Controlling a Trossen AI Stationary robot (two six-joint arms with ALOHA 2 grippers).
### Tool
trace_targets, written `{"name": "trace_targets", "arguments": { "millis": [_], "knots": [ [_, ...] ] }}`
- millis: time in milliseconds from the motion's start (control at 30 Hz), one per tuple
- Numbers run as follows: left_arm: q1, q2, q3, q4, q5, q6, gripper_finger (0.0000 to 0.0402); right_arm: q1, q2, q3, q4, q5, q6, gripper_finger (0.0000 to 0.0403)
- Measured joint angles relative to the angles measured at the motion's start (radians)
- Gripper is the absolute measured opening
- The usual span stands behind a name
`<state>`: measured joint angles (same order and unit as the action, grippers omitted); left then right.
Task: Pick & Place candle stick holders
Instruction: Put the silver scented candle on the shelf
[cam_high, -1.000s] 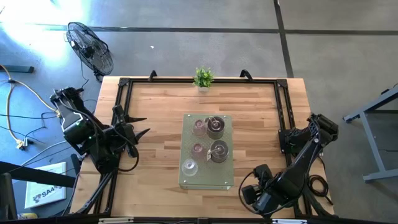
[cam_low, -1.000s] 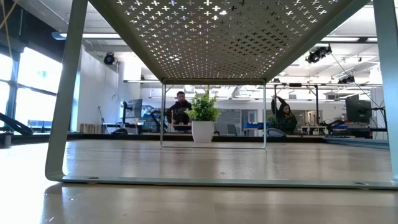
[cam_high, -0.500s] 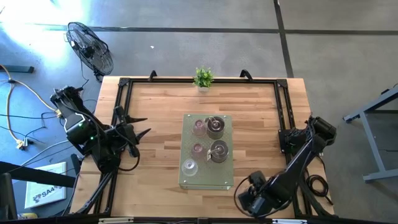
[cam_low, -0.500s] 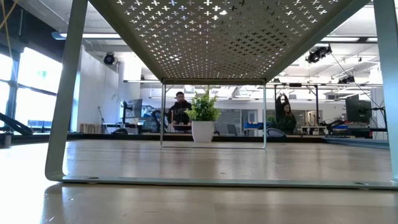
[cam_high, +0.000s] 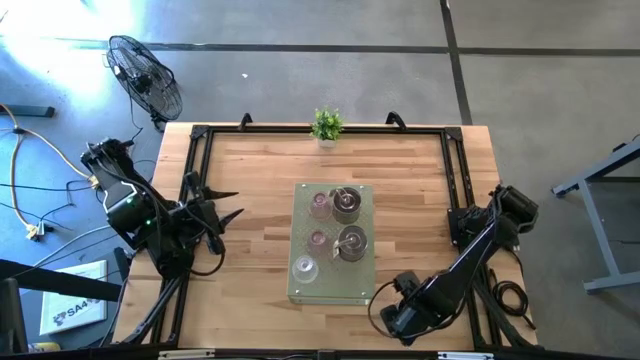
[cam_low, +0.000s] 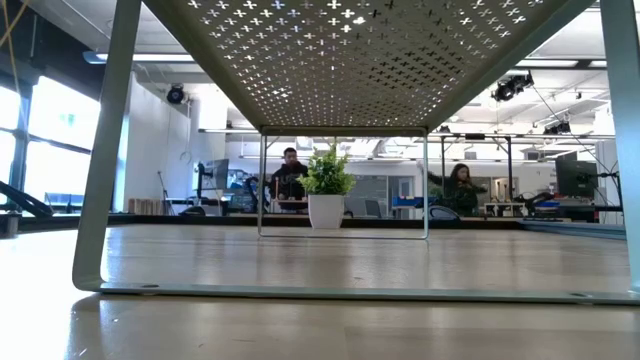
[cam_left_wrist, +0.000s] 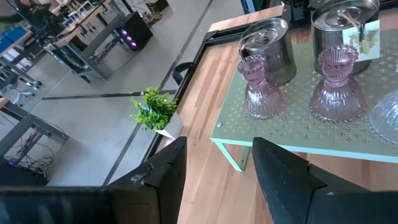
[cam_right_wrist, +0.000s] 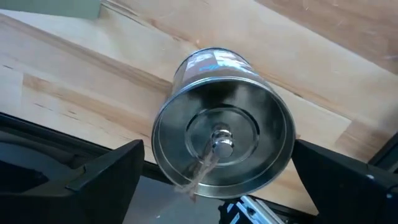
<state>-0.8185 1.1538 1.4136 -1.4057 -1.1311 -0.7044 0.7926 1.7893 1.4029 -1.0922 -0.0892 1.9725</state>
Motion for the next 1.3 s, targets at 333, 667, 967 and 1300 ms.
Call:
{"name": "trace_targets", "arguments": {
  "millis": [333,667,967,1300],
  "knots": [
    [0.000,0.000,0.000,0.011,0.045,0.000,0.0177,-0.021,-0.002,-0.014,0.008,0.001,-0.036,0.0400],
    [0.000,0.000,0.000,0.012,0.044,0.000,0.0177,-0.021,-0.002,-0.208,0.305,-0.086,-0.064,0.0400],
    [0.000,0.000,0.000,0.013,0.040,0.000,0.0177,-0.020,-0.002,-0.241,0.349,-0.074,-0.104,0.0400],
    [0.000,0.000,0.000,0.013,0.041,0.000,0.0177,-0.020,-0.001,-0.241,0.362,-0.067,-0.092,0.0400]
  ]
}}
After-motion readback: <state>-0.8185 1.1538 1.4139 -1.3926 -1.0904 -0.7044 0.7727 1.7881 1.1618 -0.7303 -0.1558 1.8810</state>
